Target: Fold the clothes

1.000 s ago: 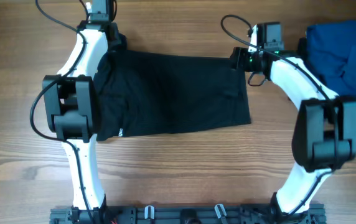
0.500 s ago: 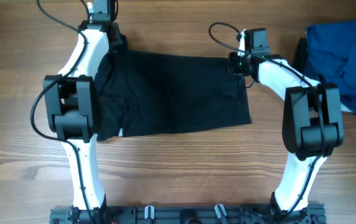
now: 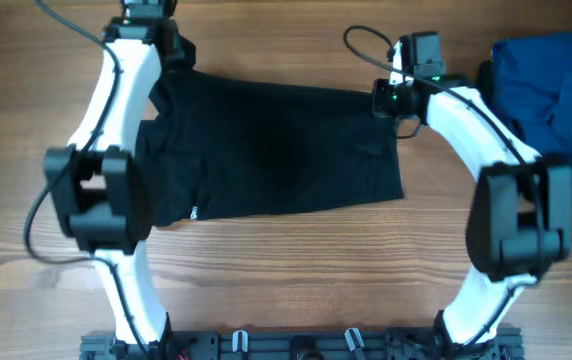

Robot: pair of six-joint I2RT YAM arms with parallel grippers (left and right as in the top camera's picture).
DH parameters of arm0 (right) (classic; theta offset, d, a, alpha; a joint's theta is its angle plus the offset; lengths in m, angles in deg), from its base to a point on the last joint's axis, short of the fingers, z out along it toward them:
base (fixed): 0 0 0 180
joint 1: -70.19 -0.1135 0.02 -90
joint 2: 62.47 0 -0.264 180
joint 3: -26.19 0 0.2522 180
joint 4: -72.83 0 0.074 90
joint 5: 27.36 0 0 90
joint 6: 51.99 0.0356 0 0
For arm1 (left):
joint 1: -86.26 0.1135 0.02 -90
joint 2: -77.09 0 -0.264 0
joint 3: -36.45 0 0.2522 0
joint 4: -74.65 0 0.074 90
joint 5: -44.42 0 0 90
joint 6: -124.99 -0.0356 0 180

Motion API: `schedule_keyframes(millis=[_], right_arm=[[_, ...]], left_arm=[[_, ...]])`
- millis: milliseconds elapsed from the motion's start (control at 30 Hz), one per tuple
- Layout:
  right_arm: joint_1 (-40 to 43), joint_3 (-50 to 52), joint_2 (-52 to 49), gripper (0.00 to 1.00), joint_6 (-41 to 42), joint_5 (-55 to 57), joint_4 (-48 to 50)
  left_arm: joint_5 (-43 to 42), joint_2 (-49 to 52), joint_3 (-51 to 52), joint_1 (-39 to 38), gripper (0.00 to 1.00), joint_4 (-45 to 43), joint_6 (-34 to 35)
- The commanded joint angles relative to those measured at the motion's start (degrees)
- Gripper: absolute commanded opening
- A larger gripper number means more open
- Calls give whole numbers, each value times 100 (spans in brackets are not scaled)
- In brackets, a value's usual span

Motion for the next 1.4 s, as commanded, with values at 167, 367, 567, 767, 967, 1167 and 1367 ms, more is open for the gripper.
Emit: schedule_keyframes(millis=[167, 367, 567, 767, 967, 1167, 1367], right_arm=[[-9, -144, 527, 4, -181, -350, -1652], [-9, -142, 527, 4, -223, -350, -1978], [-7, -142, 527, 4, -326, -350, -1624], [-7, -136, 527, 4, -321, -348, -1567], [63, -118, 527, 4, -247, -328, -1797], [341, -118, 527, 60, 42, -286, -2000], [610, -105, 525, 79, -629, -874, -1932]], left_arm=[[-741, -533, -109, -201, 4, 2363, 129], [-1421, -533, 0, -382, 4, 3357, 267], [-1419, -533, 1038, -387, 4, 3027, 702], [-852, -533, 2260, -361, 4, 2509, 1226], [-817, -533, 2531, -302, 4, 2452, 1305], [-612, -540, 2524, -85, 100, 2564, 2033], [-581, -1038, 2505, 293, 100, 2592, 2490]])
